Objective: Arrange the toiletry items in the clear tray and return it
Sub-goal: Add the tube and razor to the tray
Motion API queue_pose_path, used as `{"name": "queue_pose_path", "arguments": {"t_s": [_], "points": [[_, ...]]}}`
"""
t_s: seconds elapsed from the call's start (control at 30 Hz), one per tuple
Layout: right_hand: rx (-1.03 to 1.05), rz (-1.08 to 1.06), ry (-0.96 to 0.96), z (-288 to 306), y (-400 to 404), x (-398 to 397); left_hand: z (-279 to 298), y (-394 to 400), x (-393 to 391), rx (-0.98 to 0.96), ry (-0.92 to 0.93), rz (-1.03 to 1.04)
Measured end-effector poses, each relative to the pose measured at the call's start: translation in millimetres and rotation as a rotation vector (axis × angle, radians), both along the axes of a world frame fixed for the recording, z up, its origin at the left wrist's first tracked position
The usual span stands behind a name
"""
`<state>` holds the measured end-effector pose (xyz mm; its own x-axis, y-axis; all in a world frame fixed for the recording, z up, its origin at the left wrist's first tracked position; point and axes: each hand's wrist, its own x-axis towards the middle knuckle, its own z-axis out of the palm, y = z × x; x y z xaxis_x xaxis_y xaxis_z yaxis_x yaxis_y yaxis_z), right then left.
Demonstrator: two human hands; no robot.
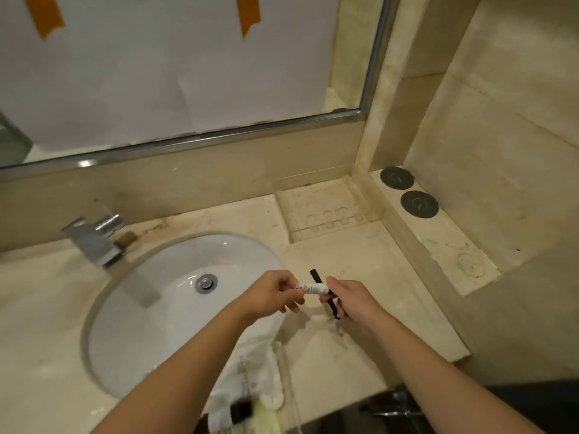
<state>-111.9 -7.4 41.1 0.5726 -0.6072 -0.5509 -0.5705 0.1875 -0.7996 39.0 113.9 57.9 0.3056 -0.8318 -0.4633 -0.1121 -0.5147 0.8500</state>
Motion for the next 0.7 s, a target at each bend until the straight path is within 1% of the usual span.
{"name": "queue_pose_path", "arguments": {"t_s": [0.1,0.2,0.43,0.6,0.7], "points": [[-0.093,0.102,-0.015,3.9,31.5,2.2,4.3,38.0,0.8,0.025,0.206,0.063],[-0.173,0.183,-0.038,6.8,64.0,3.3,3.5,75.8,1.7,0.026,0.245,0.098],[-0.304,0.331,-0.070,20.2,141.7,5.5,3.6,160.6,-1.3,0.018,0.047,0.135],[-0.515,0.409,-0.041,5.6,175.7,-1.0,-3.6,211.2,-4.2,0.046,-0.071,0.156],[-0.599,0.528,0.012,-5.1,188.7,-6.8,-10.8,235.8,-6.6,0.075,-0.180,0.124]]}}
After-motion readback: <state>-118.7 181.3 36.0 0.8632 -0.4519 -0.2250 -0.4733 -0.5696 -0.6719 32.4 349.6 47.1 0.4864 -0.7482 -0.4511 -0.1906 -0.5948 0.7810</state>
